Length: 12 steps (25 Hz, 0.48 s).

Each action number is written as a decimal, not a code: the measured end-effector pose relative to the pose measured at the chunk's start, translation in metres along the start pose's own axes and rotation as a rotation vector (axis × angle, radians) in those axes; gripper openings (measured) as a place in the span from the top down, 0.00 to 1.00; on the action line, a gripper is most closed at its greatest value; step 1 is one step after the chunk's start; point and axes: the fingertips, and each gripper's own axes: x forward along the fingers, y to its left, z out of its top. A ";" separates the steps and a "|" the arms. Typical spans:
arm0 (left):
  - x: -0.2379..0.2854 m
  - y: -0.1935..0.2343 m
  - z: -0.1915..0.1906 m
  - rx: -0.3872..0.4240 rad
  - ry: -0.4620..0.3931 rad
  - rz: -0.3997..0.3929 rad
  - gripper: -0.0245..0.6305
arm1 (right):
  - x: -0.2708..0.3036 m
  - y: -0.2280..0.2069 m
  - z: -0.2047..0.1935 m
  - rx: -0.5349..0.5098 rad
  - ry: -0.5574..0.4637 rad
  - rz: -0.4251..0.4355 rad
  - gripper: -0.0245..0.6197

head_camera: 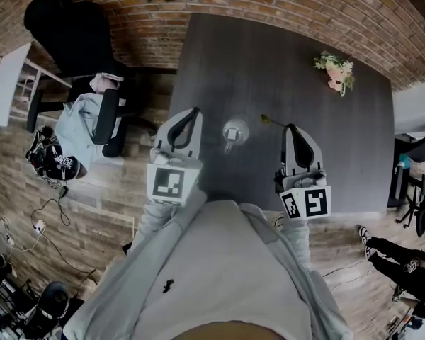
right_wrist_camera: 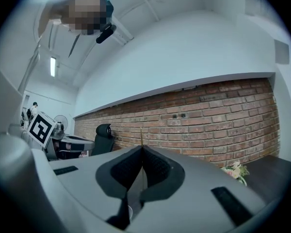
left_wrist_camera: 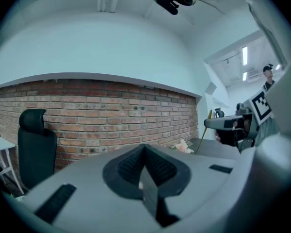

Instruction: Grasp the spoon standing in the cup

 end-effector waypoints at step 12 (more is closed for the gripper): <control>0.001 -0.002 -0.005 0.014 0.005 -0.004 0.93 | 0.001 0.001 -0.004 0.008 0.008 0.017 0.93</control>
